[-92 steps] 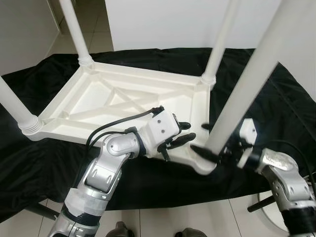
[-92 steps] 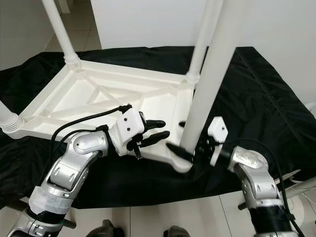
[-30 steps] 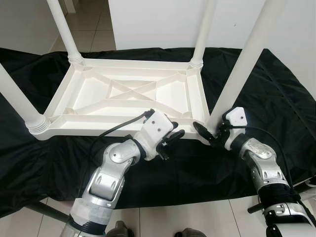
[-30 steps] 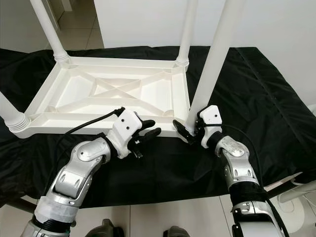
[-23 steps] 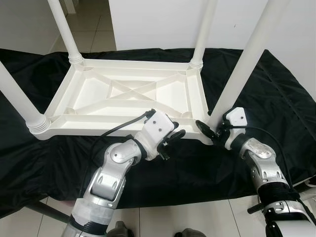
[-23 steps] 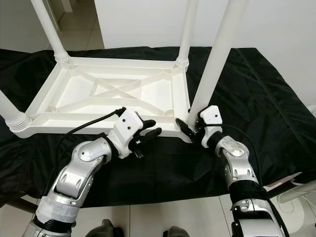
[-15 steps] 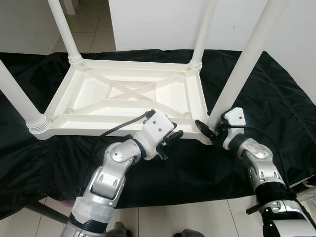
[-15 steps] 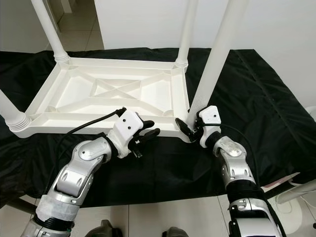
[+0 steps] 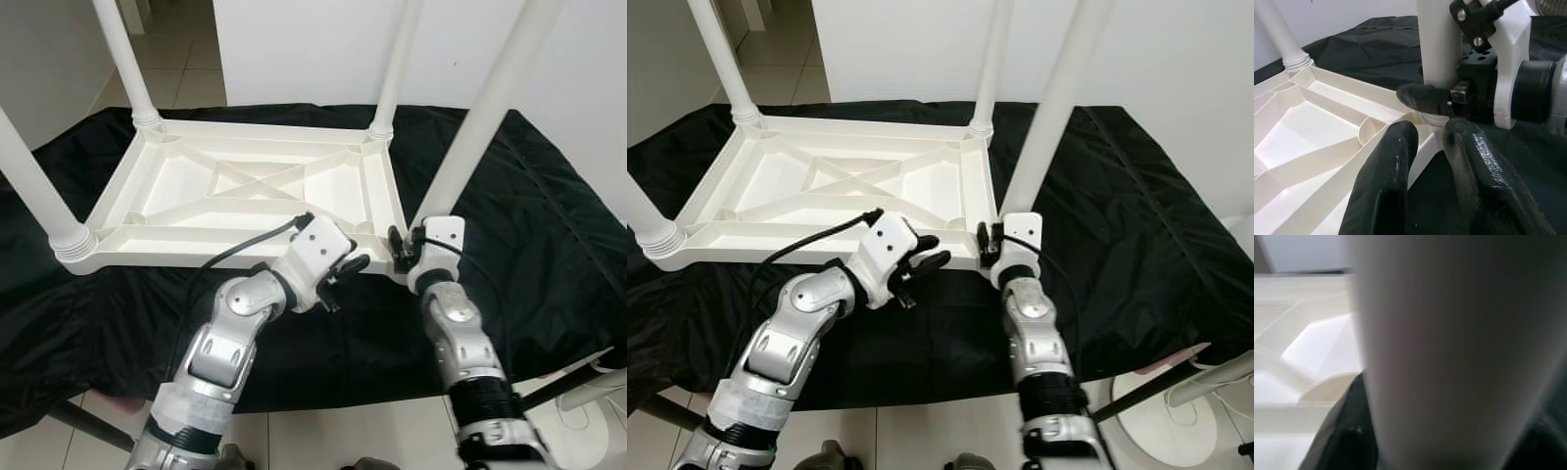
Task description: Building children table
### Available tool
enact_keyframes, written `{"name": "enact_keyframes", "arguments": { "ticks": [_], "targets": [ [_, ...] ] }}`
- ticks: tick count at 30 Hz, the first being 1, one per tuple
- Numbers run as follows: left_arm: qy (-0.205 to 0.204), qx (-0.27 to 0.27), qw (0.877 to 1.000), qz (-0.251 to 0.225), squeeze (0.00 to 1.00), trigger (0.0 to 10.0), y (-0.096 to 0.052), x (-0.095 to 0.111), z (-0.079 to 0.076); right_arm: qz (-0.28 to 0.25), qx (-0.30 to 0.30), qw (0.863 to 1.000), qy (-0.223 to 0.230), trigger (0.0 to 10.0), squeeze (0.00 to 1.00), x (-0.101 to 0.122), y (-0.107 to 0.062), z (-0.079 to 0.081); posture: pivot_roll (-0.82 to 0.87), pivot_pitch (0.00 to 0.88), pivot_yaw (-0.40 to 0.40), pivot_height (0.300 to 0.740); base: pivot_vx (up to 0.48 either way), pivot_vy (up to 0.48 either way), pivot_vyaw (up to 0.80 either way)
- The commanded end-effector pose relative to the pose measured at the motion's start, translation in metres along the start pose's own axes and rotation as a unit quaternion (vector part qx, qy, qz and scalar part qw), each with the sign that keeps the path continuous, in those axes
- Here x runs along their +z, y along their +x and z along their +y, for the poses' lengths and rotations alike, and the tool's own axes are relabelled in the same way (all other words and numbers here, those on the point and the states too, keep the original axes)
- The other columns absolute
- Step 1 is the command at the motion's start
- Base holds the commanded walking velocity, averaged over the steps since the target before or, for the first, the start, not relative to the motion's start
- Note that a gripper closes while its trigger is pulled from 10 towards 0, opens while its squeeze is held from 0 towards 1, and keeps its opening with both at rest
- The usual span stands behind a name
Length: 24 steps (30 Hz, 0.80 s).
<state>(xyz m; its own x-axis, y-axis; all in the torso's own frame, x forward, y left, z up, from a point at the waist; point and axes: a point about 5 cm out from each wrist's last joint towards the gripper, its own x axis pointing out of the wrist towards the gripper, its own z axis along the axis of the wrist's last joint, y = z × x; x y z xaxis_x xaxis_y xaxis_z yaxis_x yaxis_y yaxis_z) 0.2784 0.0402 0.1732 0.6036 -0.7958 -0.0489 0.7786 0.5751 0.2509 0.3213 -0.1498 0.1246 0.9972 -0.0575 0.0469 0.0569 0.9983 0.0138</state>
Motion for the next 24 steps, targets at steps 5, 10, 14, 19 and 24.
{"name": "enact_keyframes", "arguments": {
  "ticks": [5,10,14,19,24],
  "targets": [
    [-0.018,0.081,0.997,0.003,0.0,10.0,-0.001,-0.001,0.016,0.033,-0.03,0.998,0.035,10.0,0.0,-0.015,-0.011,0.015,-0.09,0.0,-0.01,0.74,0.0,0.0,0.0],
    [-0.021,0.093,0.995,-0.004,0.0,10.0,-0.002,0.001,0.017,0.0,0.032,0.999,0.033,10.0,0.0,-0.003,-0.013,0.027,-0.08,0.0,-0.019,0.74,0.0,0.0,0.0],
    [-0.017,0.094,0.995,-0.007,0.0,10.0,-0.001,0.003,0.016,-0.004,0.036,0.999,0.026,10.0,1.0,0.0,-0.014,0.025,-0.07,0.0,-0.022,0.74,0.0,0.0,0.0],
    [-0.012,0.096,0.995,-0.007,0.0,10.0,-0.002,0.004,0.017,-0.007,0.051,0.998,0.02,10.0,1.0,0.002,-0.015,0.021,-0.07,0.0,-0.025,0.74,0.0,0.0,0.0],
    [-0.011,0.099,0.995,-0.006,0.0,10.0,-0.002,0.005,0.018,-0.007,0.103,0.994,0.027,10.0,1.0,0.003,-0.017,0.018,-0.06,0.0,-0.024,0.74,0.0,0.0,0.0]
  ]
}}
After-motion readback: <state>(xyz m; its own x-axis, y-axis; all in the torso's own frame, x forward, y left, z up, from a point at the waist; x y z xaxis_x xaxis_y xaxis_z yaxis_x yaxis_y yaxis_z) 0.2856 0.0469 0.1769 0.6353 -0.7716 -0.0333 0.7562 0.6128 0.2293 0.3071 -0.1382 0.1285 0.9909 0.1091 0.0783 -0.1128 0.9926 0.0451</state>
